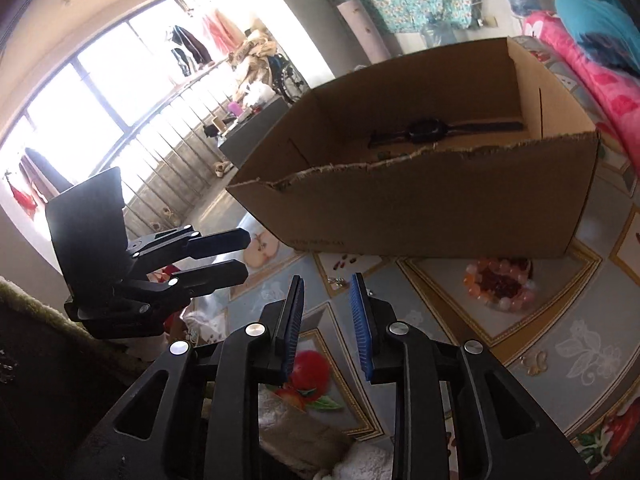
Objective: Organize jewelry
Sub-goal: 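Withdraw the open right gripper to the small rectangular silver charm, then close the right gripper on the rectangular silver charm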
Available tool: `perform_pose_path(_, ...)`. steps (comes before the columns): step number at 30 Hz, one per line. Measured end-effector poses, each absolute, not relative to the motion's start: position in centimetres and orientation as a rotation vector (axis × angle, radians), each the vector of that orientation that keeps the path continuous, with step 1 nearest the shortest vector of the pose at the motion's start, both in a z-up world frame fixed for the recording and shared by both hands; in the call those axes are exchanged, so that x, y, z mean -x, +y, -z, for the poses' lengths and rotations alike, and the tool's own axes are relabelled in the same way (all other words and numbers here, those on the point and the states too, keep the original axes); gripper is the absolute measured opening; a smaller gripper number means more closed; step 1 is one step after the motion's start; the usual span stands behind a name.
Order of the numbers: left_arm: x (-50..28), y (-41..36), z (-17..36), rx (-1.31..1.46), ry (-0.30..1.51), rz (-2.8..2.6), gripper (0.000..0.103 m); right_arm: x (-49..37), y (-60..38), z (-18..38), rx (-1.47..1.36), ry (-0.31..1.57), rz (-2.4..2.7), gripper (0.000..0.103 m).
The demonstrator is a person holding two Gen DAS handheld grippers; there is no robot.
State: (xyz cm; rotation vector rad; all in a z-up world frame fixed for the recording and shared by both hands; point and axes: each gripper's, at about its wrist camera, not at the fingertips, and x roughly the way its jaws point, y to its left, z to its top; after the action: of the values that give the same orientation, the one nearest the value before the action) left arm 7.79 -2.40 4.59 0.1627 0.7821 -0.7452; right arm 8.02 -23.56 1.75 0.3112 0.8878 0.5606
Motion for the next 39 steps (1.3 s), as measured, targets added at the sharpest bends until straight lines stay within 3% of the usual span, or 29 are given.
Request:
perform_pose_path(4,-8.3,-4.9,-0.1,-0.342,0.83,0.657,0.04,-8.8,-22.6,1.3,-0.289,0.98,-0.46,0.025)
perform_pose_path(7,-9.4,-5.1,1.1,-0.318,0.862,0.648,0.038,-9.1,-22.6,1.7,-0.306,0.996,-0.425,0.025)
perform_pose_path(10,-10.0,-5.3,1.4,-0.294,0.871,0.653,0.034,-9.2,-22.8,1.8,-0.316,0.996,-0.414,0.025)
perform_pose_path(13,-10.5,-6.0,2.0,-0.298,0.893,0.658,0.02,-8.7,-22.9,2.2,-0.324,1.002,-0.404,0.025)
perform_pose_path(19,-10.3,-6.6,1.9,-0.322,0.875,0.664,0.019,-9.4,-23.1,2.2,-0.34,1.01,-0.393,0.025)
perform_pose_path(24,-10.4,-7.1,1.9,-0.337,0.861,0.656,0.009,-9.3,-23.0,2.2,-0.349,1.011,-0.394,0.025)
perform_pose_path(32,-10.1,-7.3,2.0,-0.364,0.841,0.665,0.003,-9.1,-23.8,2.3,-0.357,1.004,-0.385,0.025)
perform_pose_path(39,-9.8,-6.2,1.6,-0.315,0.846,0.646,0.001,-8.7,-22.9,1.8,-0.316,0.963,-0.407,0.025)
